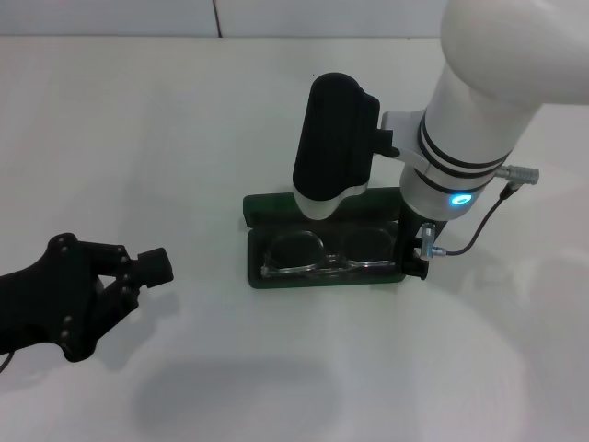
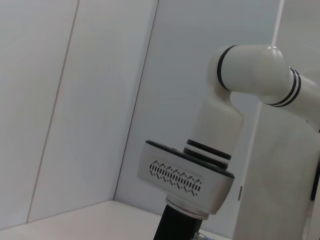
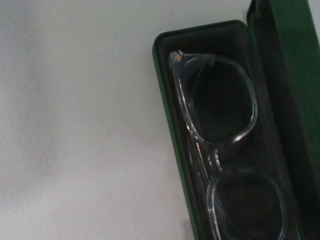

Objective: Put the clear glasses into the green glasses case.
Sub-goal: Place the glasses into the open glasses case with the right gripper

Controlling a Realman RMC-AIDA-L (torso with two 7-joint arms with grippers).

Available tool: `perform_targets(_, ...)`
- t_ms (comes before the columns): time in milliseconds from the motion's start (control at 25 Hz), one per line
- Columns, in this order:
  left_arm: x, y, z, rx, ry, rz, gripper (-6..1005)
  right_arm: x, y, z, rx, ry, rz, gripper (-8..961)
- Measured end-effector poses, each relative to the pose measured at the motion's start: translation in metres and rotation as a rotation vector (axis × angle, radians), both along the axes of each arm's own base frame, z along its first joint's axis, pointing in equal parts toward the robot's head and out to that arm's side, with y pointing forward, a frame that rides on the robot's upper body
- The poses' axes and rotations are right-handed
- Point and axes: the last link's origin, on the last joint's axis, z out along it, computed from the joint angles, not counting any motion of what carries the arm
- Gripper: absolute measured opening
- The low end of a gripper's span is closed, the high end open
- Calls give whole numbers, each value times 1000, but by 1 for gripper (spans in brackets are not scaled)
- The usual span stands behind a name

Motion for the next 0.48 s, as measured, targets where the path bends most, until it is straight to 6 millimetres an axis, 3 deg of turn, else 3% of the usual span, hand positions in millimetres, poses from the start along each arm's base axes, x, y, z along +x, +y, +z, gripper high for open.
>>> perform_targets(480, 0, 0, -1, -1, 0, 0, 29, 1, 1, -1, 1, 14, 7, -1)
